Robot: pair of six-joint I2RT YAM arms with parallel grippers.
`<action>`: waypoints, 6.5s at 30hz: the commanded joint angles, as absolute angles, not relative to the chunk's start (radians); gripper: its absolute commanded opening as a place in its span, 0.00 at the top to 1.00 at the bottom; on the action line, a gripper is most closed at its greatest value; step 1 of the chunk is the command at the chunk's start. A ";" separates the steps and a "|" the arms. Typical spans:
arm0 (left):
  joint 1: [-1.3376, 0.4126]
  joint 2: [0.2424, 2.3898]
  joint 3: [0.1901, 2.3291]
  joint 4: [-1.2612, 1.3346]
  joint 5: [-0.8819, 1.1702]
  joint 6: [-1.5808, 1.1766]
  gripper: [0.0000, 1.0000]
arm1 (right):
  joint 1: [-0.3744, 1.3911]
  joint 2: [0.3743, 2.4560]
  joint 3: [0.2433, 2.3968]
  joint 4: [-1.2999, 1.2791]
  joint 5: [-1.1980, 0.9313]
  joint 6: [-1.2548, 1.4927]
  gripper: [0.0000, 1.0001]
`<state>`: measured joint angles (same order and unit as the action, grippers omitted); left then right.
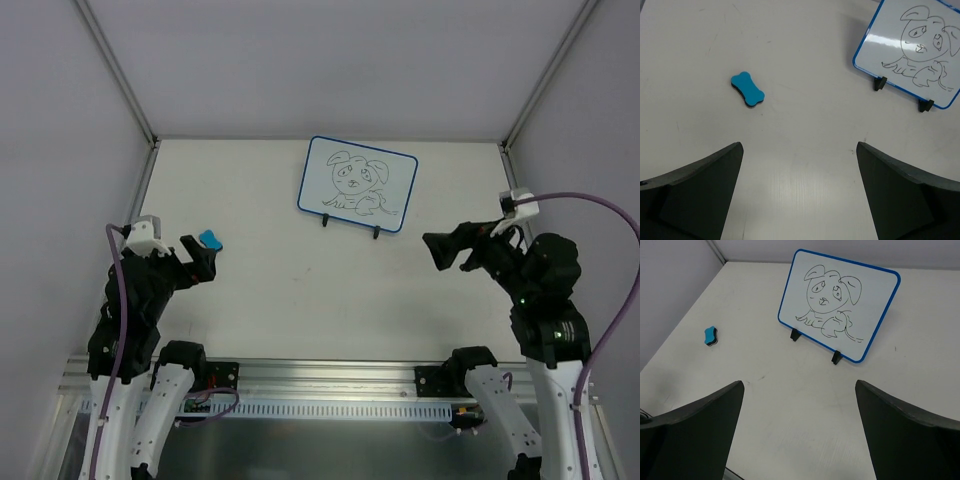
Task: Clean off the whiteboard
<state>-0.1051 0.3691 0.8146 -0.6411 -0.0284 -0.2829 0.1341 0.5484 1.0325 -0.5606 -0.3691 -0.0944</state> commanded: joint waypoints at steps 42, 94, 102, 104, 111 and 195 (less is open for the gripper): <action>-0.106 0.508 0.655 -0.492 0.034 -0.304 0.01 | -0.114 2.131 1.617 0.186 -1.081 -0.049 0.44; -0.100 0.512 0.646 -0.486 0.041 -0.322 0.01 | -0.072 1.981 1.534 1.232 -1.171 0.845 1.00; -0.100 0.549 0.650 -0.489 0.006 -0.371 0.01 | 0.000 1.714 1.188 1.227 -1.052 0.717 1.00; -0.100 0.569 0.655 -0.491 -0.026 -0.400 0.01 | 0.034 1.660 1.063 1.227 -1.006 0.670 1.00; -0.100 0.692 0.732 -0.492 -0.071 -0.459 0.01 | 0.136 1.430 0.750 1.186 -0.864 0.529 1.00; -0.317 1.278 0.772 0.093 0.029 -0.411 1.00 | 0.399 1.514 0.258 1.508 -0.540 0.342 1.00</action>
<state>-0.2916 1.2972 0.7902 -0.0612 -0.0883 -0.5007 0.3897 1.4891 0.2451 1.3670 -0.4969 0.4141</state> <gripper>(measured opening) 0.165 0.056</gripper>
